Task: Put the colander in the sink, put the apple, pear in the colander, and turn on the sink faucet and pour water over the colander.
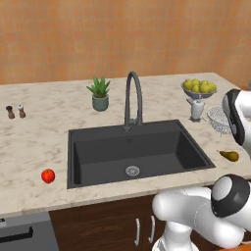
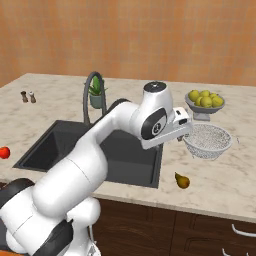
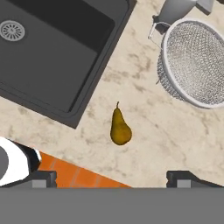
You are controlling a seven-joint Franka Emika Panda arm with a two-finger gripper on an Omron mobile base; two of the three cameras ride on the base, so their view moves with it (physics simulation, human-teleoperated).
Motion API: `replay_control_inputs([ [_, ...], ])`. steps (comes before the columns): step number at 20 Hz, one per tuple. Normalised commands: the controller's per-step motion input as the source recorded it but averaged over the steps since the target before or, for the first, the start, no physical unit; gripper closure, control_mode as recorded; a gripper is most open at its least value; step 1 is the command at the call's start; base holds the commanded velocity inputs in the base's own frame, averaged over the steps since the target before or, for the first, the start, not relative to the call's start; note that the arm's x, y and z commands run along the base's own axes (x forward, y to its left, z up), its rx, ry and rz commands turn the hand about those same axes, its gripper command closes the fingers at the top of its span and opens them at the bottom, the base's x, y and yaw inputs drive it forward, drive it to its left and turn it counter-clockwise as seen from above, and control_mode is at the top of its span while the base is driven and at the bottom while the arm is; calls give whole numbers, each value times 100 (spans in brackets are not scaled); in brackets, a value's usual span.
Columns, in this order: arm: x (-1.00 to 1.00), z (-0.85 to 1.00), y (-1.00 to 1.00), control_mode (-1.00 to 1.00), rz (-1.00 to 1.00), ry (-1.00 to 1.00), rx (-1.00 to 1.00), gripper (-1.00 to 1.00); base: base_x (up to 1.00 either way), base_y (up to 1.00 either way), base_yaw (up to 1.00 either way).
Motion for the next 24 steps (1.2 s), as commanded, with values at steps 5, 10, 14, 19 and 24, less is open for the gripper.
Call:
replay_control_inputs([
  [5, 48, -15, -5, -100, 0, 0, 0, -100, 0, 0, 0],
  [10, 51, -28, 0, -100, 0, 0, -3, -100, 0, 0, 0],
  [14, 30, -21, -7, -100, 0, 0, -4, -100, 0, 0, 0],
  [19, 9, -16, -16, -100, 0, 0, 0, -100, 0, 0, 0],
  [24, 24, -13, -9, -100, 0, 0, 0, -100, 0, 0, 0],
])
